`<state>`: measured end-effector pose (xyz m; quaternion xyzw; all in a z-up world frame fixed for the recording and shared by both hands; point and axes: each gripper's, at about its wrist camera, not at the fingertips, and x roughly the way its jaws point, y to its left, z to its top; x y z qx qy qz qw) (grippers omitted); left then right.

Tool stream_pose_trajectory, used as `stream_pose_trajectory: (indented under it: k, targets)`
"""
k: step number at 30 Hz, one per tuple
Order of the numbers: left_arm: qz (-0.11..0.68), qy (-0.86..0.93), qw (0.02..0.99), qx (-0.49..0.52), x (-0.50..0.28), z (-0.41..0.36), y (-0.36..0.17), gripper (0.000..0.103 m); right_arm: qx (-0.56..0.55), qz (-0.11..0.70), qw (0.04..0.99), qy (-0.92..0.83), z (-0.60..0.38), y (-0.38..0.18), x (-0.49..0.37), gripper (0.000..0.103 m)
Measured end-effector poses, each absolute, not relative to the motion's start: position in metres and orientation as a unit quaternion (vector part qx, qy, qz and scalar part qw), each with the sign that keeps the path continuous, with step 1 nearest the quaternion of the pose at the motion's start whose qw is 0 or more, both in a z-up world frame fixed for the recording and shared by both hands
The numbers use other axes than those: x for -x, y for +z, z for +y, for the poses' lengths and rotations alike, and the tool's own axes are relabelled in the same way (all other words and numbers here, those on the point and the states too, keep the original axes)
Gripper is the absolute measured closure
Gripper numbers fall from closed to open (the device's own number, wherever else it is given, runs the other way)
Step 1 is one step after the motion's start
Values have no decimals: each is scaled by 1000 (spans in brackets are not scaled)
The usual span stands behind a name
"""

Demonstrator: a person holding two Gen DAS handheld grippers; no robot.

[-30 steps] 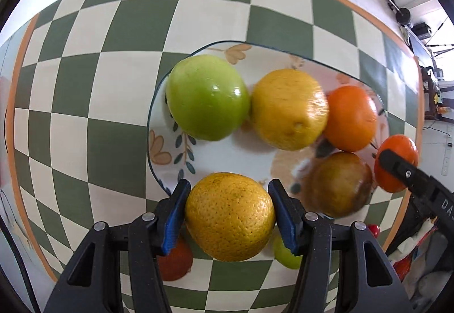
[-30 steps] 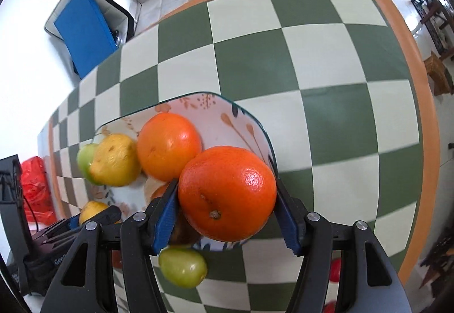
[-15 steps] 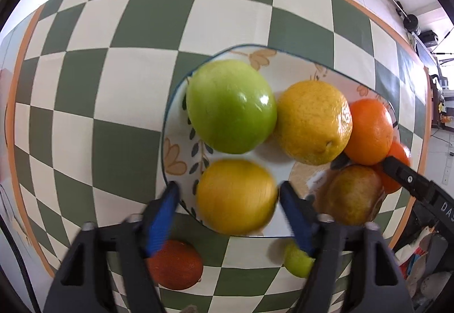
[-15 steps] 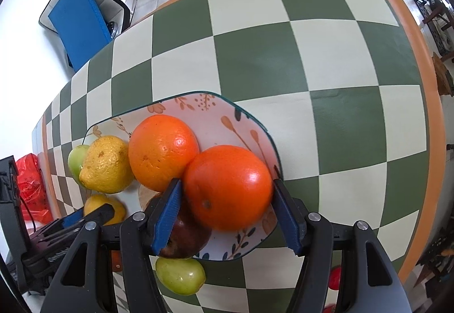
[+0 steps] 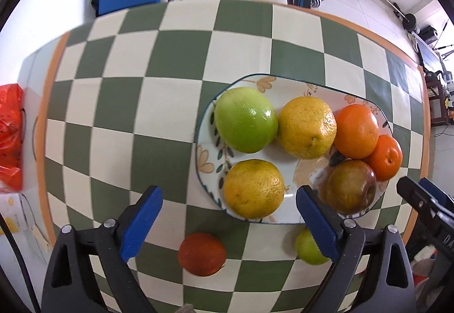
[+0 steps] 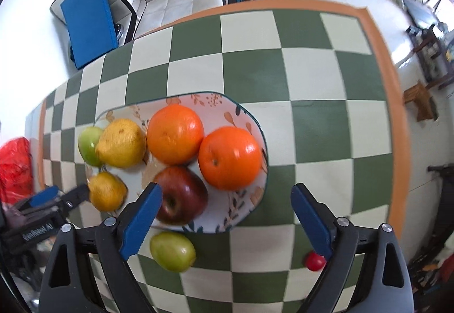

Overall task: Organize fruits
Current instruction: 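Open both tools and lift them back from the plate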

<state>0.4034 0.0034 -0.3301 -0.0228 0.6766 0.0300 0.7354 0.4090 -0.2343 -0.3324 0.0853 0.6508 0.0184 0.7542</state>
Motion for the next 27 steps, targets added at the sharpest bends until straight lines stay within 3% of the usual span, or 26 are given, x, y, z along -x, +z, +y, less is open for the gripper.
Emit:
stream_pose_trajectory:
  k: [27]
  targets:
    - [543,4,839,-21,-268,-13,-181,7,-61,543,838,14,-214,-188,-257,9]
